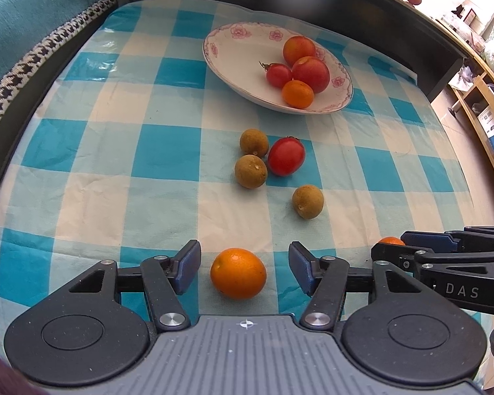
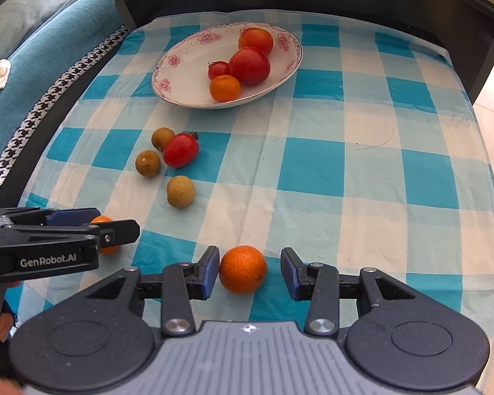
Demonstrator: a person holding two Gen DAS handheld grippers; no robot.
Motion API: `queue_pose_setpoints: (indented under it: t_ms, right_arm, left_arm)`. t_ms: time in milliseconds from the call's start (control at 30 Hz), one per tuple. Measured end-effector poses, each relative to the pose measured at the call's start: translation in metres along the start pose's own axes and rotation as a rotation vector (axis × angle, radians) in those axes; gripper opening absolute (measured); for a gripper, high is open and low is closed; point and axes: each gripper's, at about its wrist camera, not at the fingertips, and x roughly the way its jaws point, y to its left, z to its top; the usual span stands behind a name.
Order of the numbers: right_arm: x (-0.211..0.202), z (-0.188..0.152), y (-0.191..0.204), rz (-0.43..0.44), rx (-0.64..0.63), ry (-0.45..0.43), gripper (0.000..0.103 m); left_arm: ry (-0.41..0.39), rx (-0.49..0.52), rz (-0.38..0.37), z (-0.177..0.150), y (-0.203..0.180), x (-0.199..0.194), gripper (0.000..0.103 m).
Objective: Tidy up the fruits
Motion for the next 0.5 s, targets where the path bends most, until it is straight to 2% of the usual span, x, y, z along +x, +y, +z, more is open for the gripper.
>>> queue_pose_setpoints:
  t_ms: [500]
  right_arm:
    - [0.0067,-0.0005,0.0049,-0.001,-0.009,0.021,0.042]
  left_arm:
    - [0.009,0.03,0.009,-0.0033,-0.0059,0.0034,0.07]
